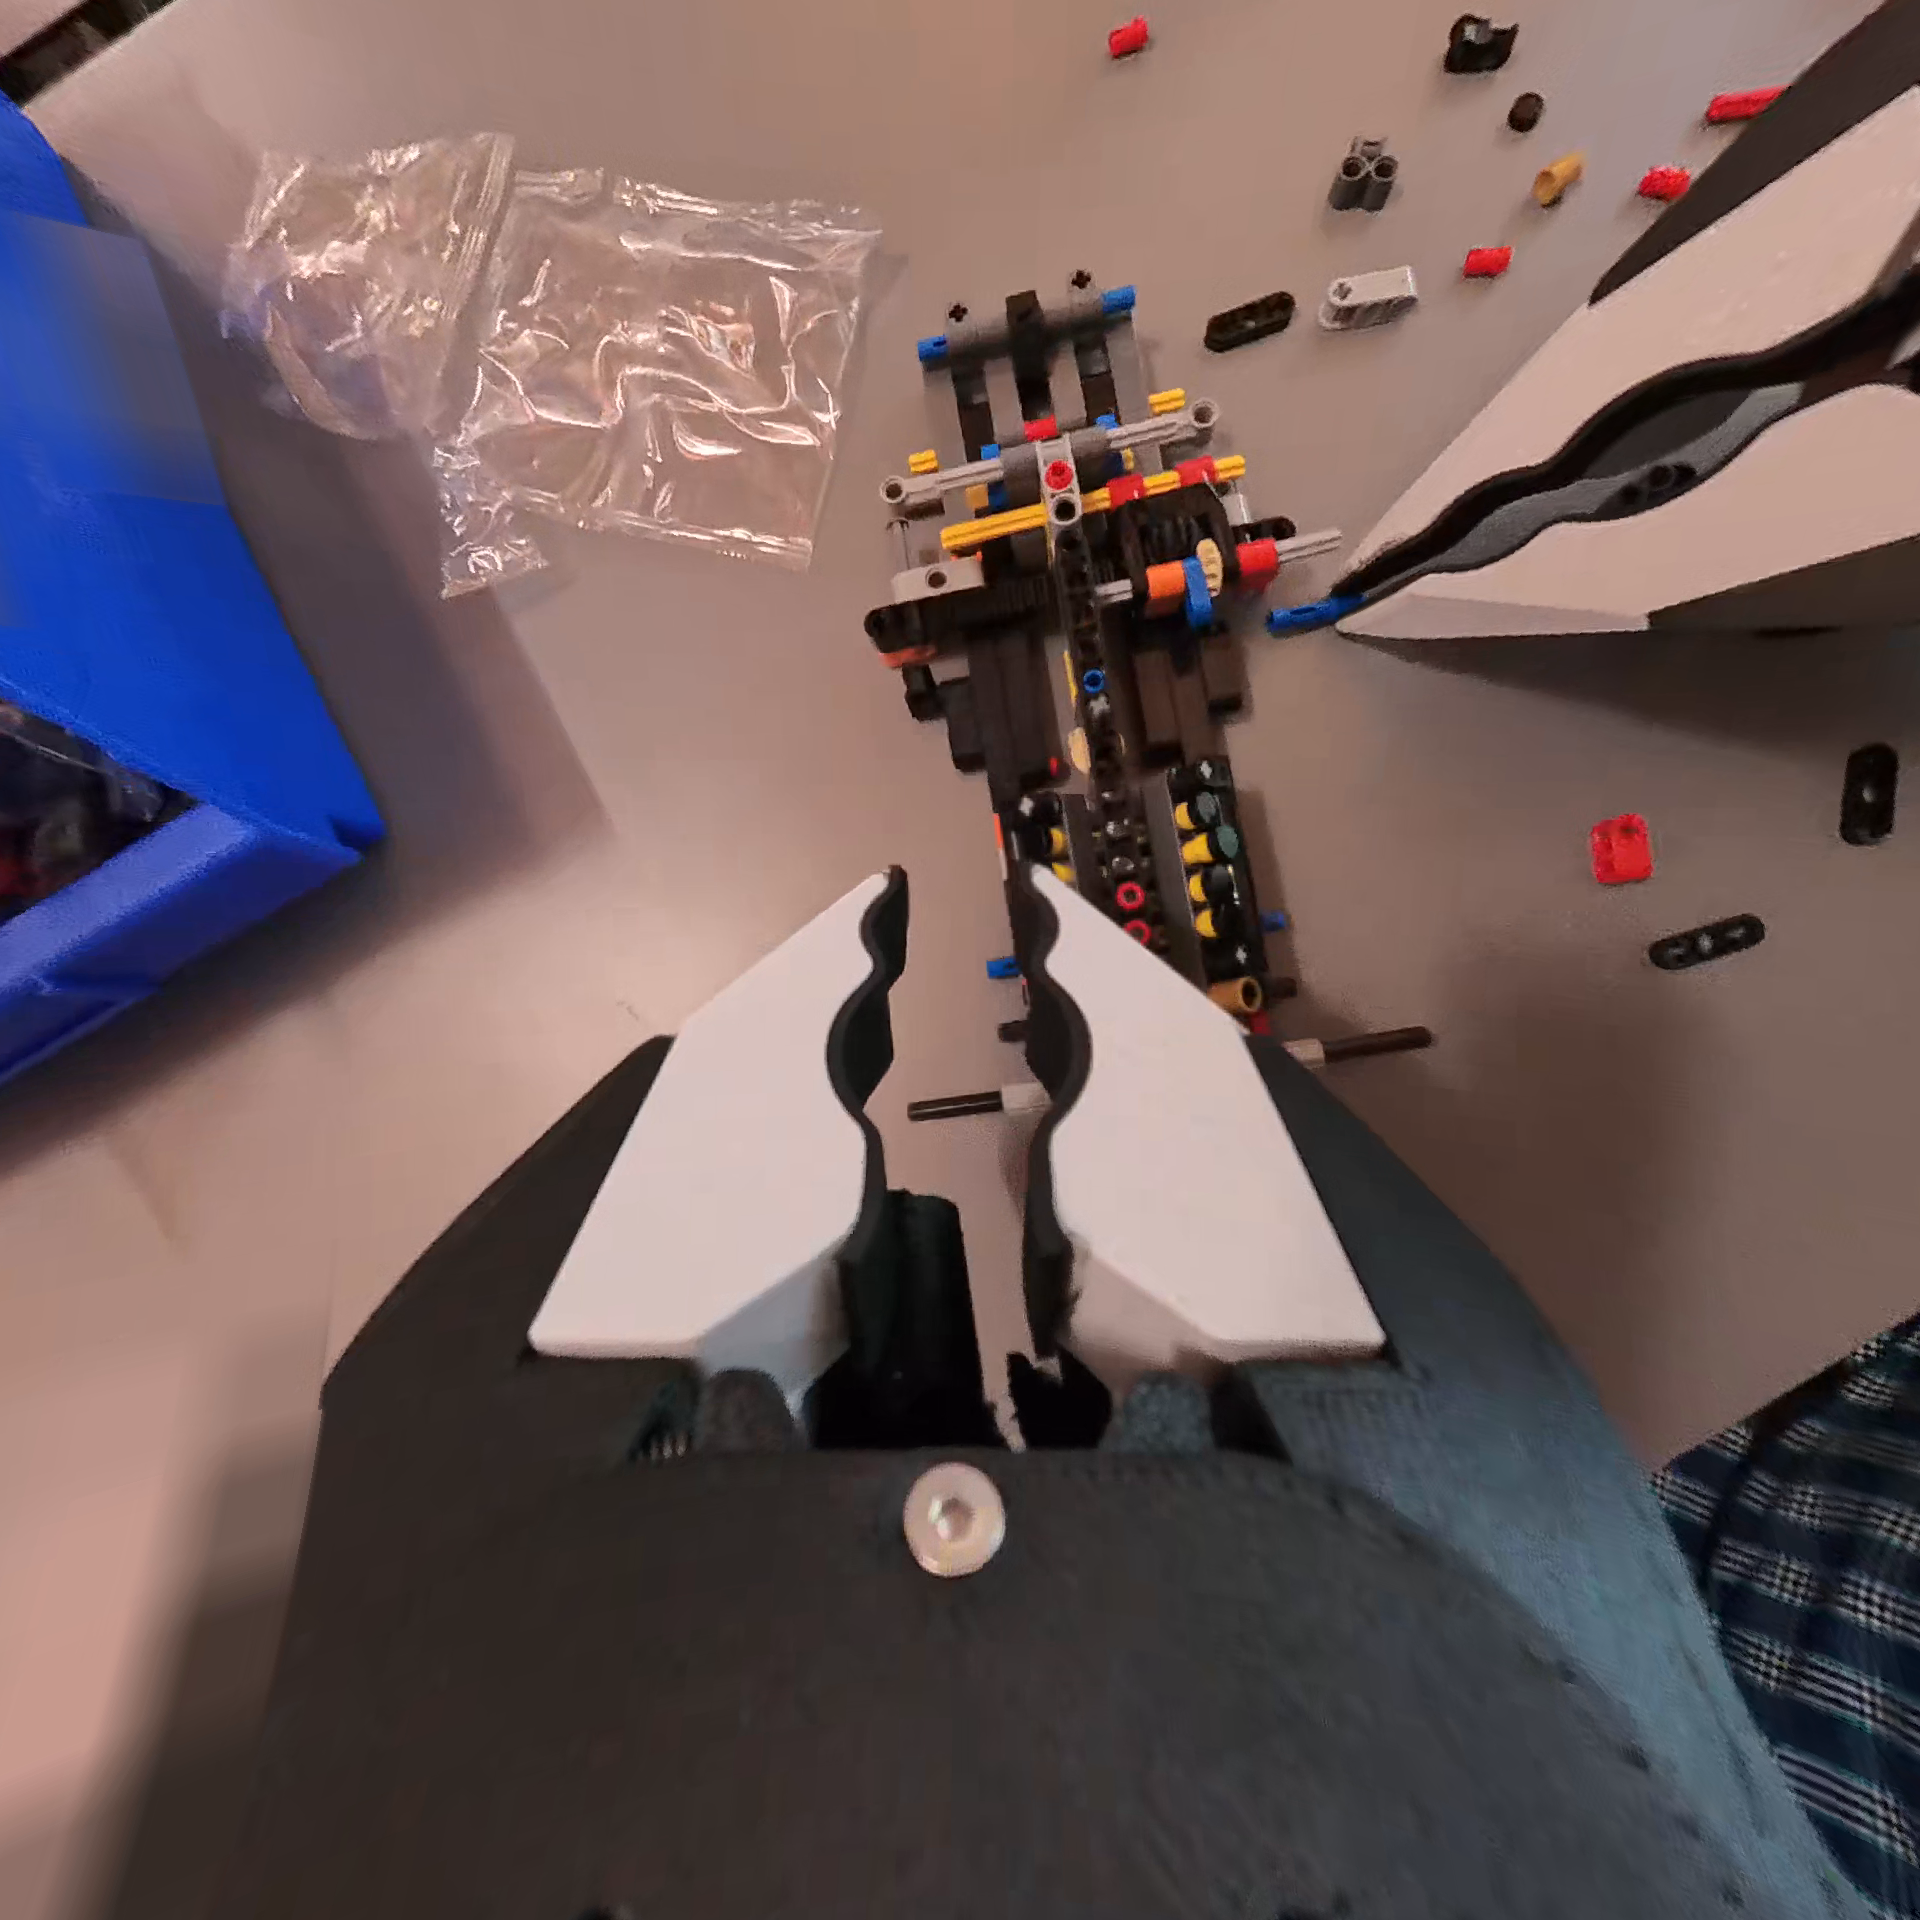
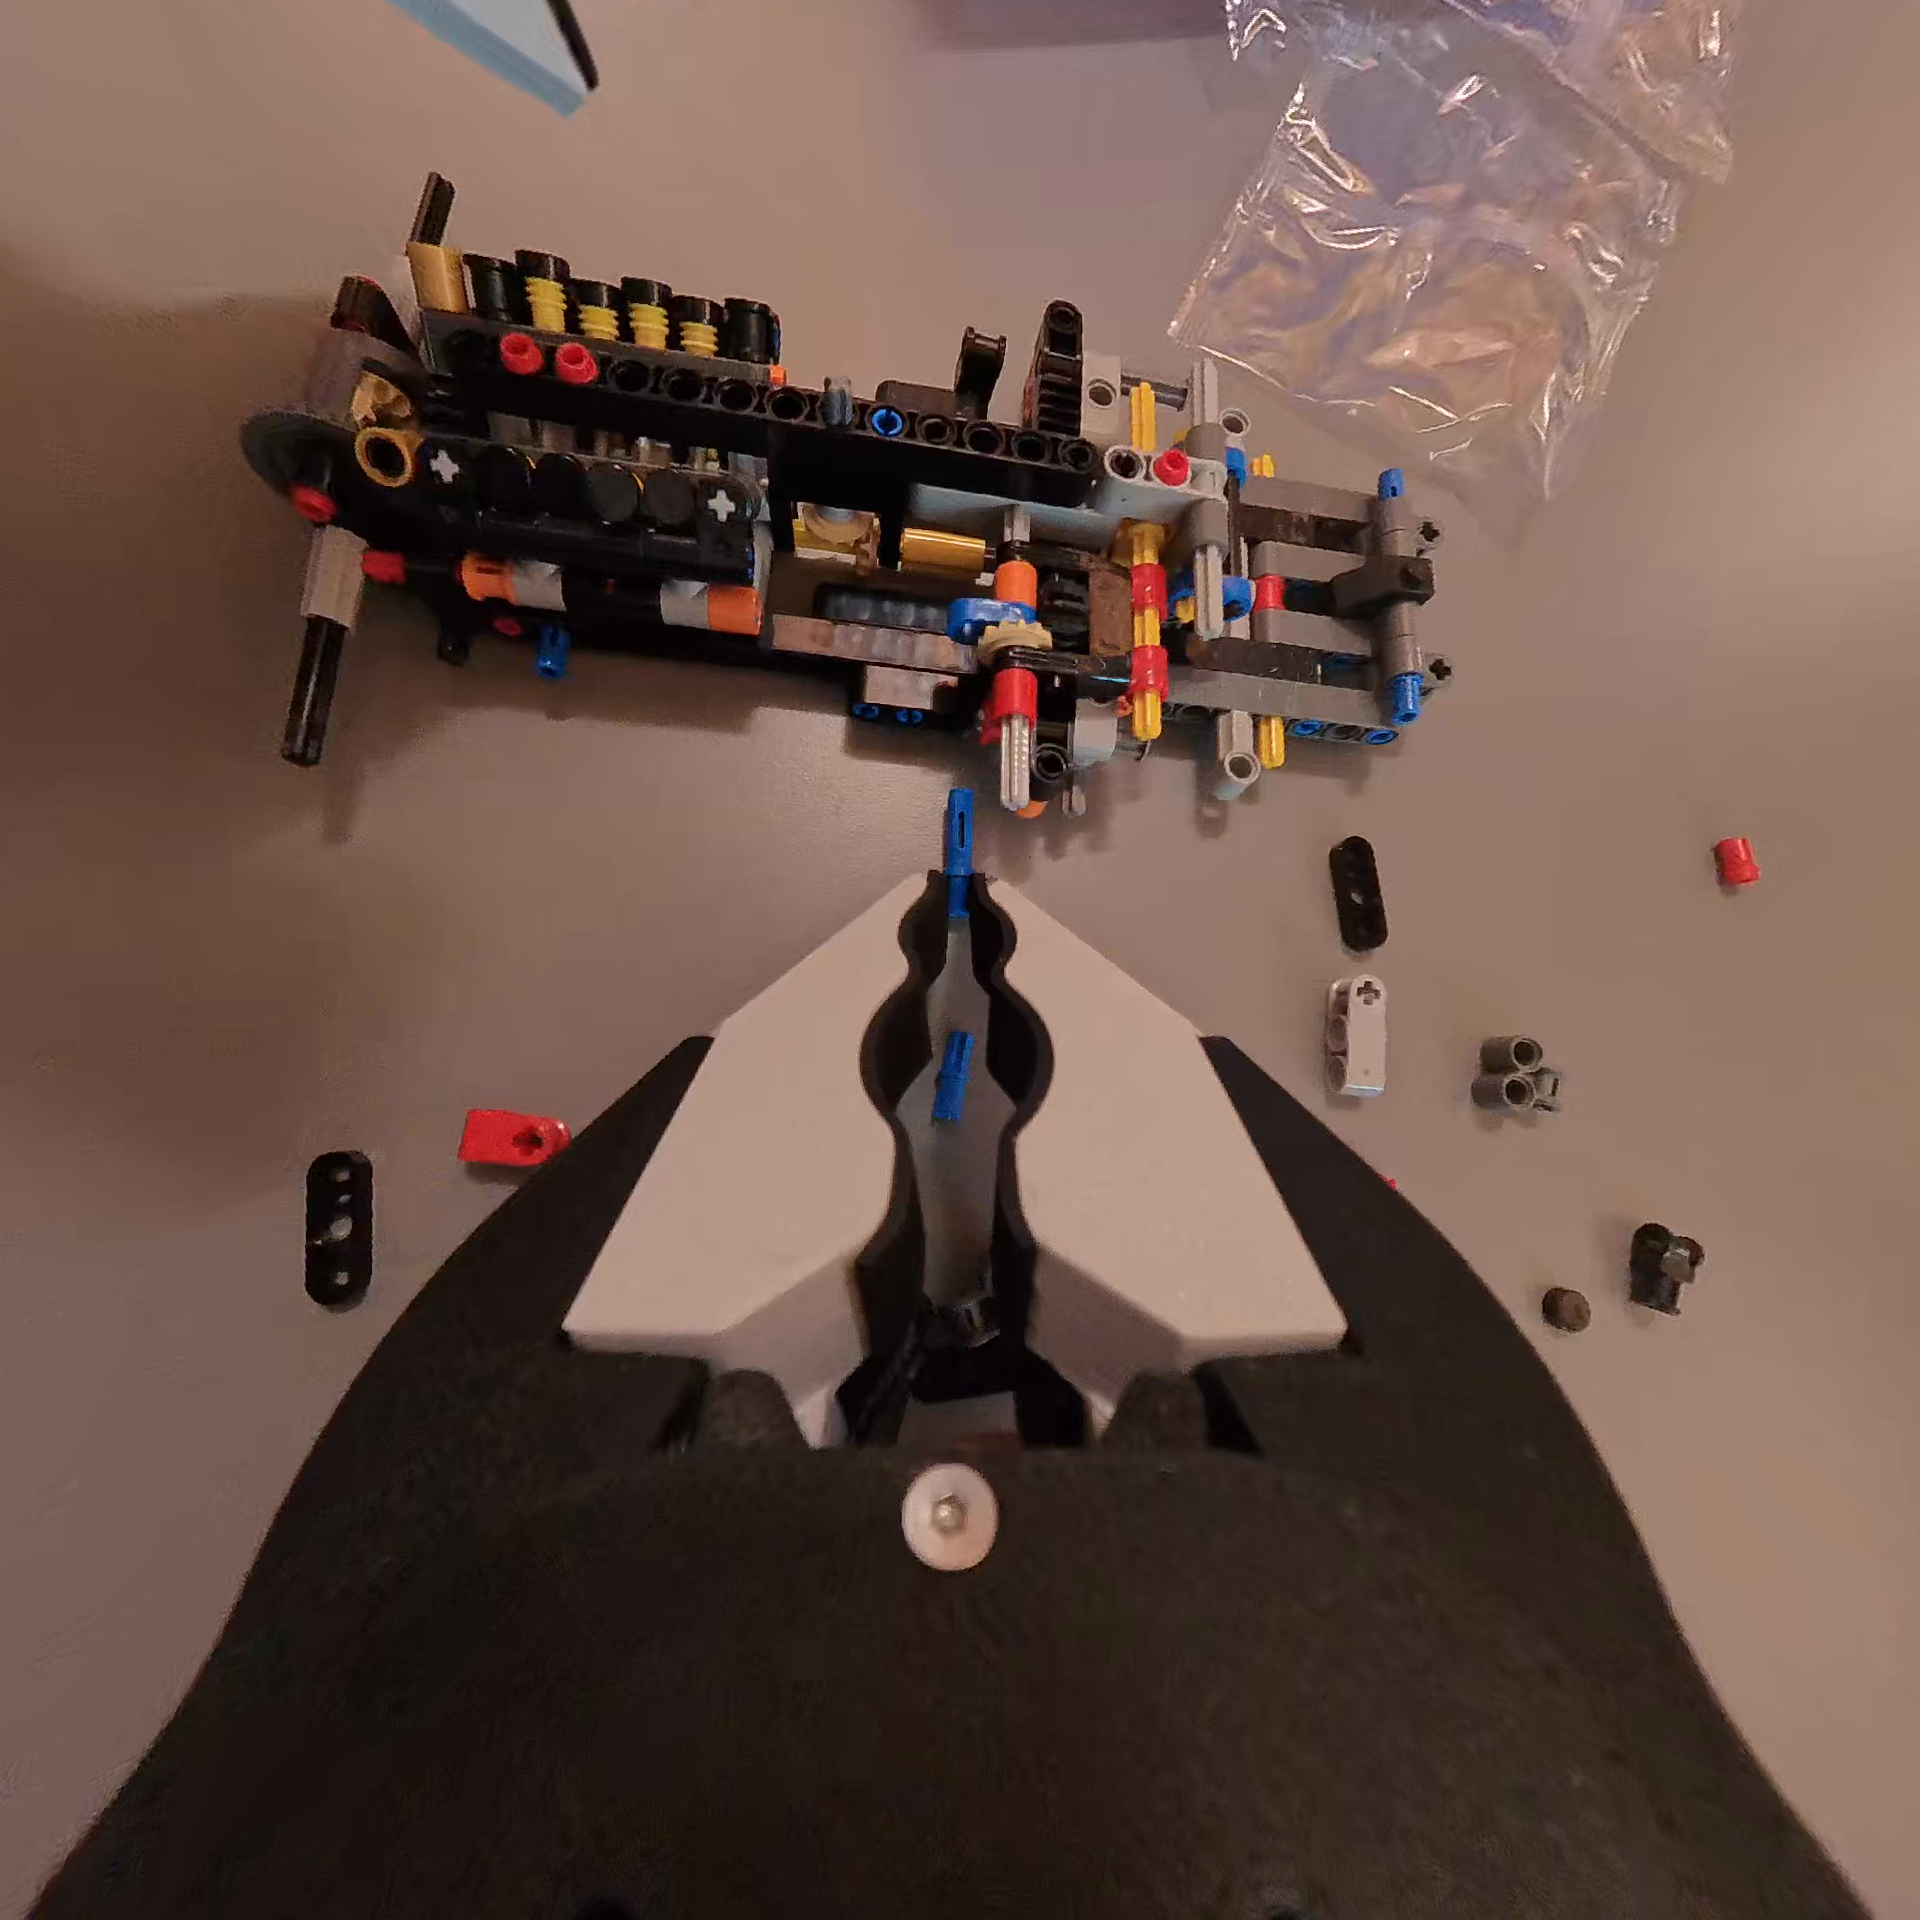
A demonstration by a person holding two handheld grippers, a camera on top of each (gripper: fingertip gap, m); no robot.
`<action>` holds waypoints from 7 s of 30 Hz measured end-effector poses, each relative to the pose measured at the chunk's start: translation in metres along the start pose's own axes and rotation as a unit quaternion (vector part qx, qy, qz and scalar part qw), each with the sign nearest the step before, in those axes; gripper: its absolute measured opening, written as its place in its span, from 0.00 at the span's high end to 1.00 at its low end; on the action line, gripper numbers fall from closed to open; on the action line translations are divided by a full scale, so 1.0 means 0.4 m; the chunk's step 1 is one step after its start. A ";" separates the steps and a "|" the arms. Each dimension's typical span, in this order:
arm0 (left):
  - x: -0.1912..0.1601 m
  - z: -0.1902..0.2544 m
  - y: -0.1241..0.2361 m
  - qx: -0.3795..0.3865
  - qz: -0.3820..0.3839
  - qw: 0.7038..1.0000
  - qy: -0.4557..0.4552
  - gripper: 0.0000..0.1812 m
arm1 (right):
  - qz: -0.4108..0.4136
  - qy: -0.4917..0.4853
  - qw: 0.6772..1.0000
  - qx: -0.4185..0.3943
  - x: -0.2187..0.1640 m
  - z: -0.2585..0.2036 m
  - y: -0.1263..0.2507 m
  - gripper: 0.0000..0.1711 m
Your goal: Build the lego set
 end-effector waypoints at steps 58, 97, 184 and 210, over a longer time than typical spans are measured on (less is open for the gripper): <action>0.043 0.033 -0.172 -0.042 -0.007 0.998 -0.041 0.94 | 0.017 0.115 0.989 -0.090 0.032 -0.052 -0.021 1.00; 0.051 0.036 -0.178 -0.026 -0.017 0.998 -0.061 0.96 | -0.022 0.158 0.978 -0.132 0.106 -0.085 -0.029 1.00; 0.044 0.261 -0.071 0.020 0.299 0.939 -0.167 1.00 | 0.190 -0.161 0.954 0.168 0.052 0.078 0.203 0.99; 0.086 0.248 -0.112 0.024 0.305 0.938 -0.165 1.00 | 0.199 -0.210 0.943 0.164 0.003 0.150 0.178 1.00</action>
Point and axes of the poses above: each gripper's, where its closed fingertips meet, y back along the fingers, x out of its top, z = x × y across the jaws, the point moved 10 cm from there along y, back along the fingers, and after that the axes turned 7 degrees about -x, right-handed, at the moved point
